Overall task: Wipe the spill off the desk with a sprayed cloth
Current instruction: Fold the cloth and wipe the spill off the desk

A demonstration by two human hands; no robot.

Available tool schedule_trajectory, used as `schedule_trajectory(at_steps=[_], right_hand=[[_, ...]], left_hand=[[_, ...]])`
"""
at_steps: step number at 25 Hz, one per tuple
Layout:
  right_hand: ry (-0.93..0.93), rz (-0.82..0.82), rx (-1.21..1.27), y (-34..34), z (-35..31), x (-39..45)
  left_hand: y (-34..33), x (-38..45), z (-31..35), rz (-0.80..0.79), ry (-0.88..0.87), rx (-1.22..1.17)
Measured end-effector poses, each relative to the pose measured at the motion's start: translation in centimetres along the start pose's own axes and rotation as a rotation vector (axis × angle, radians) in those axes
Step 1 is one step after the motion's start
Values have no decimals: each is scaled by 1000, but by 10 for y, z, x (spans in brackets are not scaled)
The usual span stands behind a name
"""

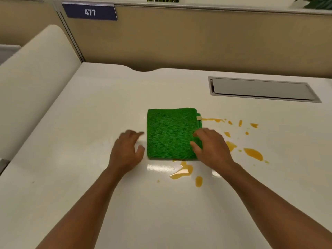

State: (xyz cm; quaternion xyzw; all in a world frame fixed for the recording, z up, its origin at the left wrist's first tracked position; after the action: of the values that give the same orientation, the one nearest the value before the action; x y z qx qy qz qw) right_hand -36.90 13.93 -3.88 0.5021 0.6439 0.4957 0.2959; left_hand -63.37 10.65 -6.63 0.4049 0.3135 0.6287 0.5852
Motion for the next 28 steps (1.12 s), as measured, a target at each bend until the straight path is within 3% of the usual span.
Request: schedule_trajectory(at_steps=[2,5,7,13,28], right_hand=[[-57,-33,-21,-12,-15,32],[-139,-308,-209,-65,-41,73],[-109,-380,-304,-95,-54,83],[-50,-298,-419,-97,-36,103],[-371,-337,-344,-37,154,78]], left_hand=[[7,23,-17,76,114,-21],[-9,42,-37,62,264,-147],[-22,41,-47,66,290,-123],[-32,40,-51,61,273,0],[-30,39,-44,53,269,74]])
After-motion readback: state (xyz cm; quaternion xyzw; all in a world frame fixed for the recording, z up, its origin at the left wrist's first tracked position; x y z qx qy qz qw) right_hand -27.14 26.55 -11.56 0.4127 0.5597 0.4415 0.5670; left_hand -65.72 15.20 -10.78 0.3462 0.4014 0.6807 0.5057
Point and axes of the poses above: each hand's wrist, its own x-axis towards the middle knuckle, its own y-axis out of the back of the hand, z = x × y, the point moved 9 cm from there along x, towards the middle knuckle, and after that the axes turned 3 degrees about -z, right-handed, at the moved point
